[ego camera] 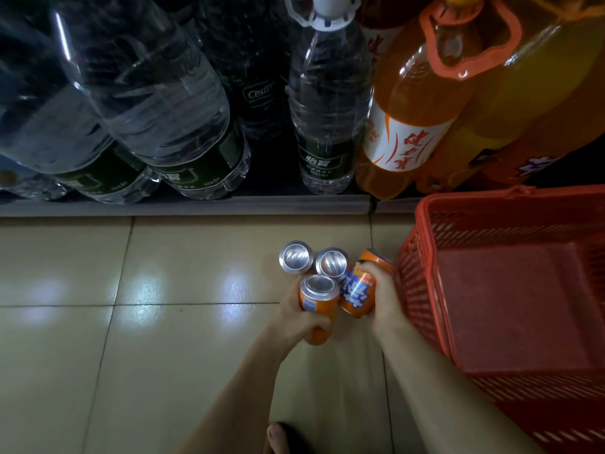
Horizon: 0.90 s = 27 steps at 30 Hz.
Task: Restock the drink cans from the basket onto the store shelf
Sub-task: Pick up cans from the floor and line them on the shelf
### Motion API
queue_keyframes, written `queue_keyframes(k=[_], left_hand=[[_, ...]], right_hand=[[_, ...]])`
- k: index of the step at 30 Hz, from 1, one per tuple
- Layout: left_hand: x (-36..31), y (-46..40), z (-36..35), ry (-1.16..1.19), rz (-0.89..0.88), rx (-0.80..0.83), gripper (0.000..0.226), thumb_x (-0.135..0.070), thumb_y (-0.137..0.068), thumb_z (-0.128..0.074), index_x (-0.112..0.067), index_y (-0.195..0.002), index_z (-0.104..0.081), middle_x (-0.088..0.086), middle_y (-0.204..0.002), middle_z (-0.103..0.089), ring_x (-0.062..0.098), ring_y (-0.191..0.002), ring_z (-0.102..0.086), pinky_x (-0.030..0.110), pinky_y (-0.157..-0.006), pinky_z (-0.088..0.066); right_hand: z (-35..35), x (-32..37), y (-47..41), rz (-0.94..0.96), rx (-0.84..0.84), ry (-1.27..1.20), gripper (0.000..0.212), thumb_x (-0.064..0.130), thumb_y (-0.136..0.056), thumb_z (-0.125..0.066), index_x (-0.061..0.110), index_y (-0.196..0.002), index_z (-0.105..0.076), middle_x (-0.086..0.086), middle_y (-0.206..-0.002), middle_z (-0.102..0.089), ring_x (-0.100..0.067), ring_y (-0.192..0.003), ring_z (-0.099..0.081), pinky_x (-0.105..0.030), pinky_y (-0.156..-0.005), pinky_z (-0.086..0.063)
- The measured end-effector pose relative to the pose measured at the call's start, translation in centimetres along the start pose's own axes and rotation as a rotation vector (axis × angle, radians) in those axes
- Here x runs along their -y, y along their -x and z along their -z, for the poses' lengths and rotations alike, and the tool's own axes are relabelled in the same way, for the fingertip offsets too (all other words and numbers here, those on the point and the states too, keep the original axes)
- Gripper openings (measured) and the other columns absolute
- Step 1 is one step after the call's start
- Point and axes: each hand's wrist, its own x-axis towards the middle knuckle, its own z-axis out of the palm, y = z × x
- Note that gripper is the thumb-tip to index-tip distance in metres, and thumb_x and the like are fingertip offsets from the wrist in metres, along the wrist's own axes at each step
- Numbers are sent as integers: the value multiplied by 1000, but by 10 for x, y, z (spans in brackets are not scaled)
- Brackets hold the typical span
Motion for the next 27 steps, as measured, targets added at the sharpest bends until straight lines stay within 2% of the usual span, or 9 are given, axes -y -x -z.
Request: queue_keyframes(k=[4,7,10,13,17,19,21,24,27], left_hand=[[-2,0,3,-9,-24,-2,71,3,-56,-72,-16,-123,-61,6,-99,-71,11,-83,-65,27,-67,-55],[0,-2,5,6,-37,-4,72,5,-57,-71,-14,-126,-60,10,-104,-72,14,-86,-69,29,-69,-57],[1,4,3,35,-33,-43,71,7,-55,-72,-12,-123,-60,6,-100,-74,12,-85,-71,24,-66,-57],[-2,15,2,64,-19,-90,68,5,-52,-70,-16,-115,-61,-7,-88,-75,4,-79,-71,19,-63,-56],[-23,41,9,37,-14,-88,72,-2,-52,-75,-15,-121,-60,1,-103,-74,4,-86,-72,20,-69,-56],[-48,66,13,42,-9,-107,70,-1,-52,-76,-16,-119,-62,-2,-97,-75,6,-85,-71,20,-68,-55],[-87,101,14,41,-12,-119,68,-1,-51,-77,-17,-115,-62,-4,-93,-75,8,-86,-71,22,-69,-55],[-169,165,14,26,-38,-113,65,-4,-53,-77,-21,-114,-63,-3,-93,-75,15,-90,-70,27,-73,-56],[-274,241,11,14,-79,-180,65,-13,-44,-77,-27,-107,-67,-5,-85,-77,18,-88,-69,32,-74,-56]], right_hand=[[1,-4,2,44,87,11,35,16,-67,-69,21,-62,-35,-13,-68,-35,-18,-62,-40,-30,-60,-38],[8,-17,5,42,70,75,20,18,-71,-77,15,-85,-63,-14,-76,-59,-27,-71,-60,-35,-62,-53],[12,-27,8,56,60,77,44,21,-65,-83,13,-105,-66,-11,-90,-68,-30,-83,-67,-39,-68,-56],[11,-28,20,79,-49,108,41,3,-76,-81,11,-114,-69,-9,-98,-77,-27,-82,-74,-31,-61,-60],[5,-15,46,132,-56,150,40,0,-77,-80,16,-112,-68,-5,-96,-77,-17,-83,-76,-26,-65,-59],[0,2,74,146,-34,170,40,1,-75,-81,15,-110,-67,-4,-94,-77,-11,-78,-75,-26,-66,-58],[-7,30,113,145,4,188,45,11,-67,-85,14,-109,-68,-4,-90,-78,-14,-78,-76,-34,-70,-59],[-18,97,183,151,37,181,41,11,-69,-88,19,-103,-68,6,-82,-77,-7,-73,-74,-23,-65,-56],[-34,196,258,210,62,154,53,27,-53,-85,20,-103,-68,1,-85,-77,-14,-78,-74,-37,-77,-59]])
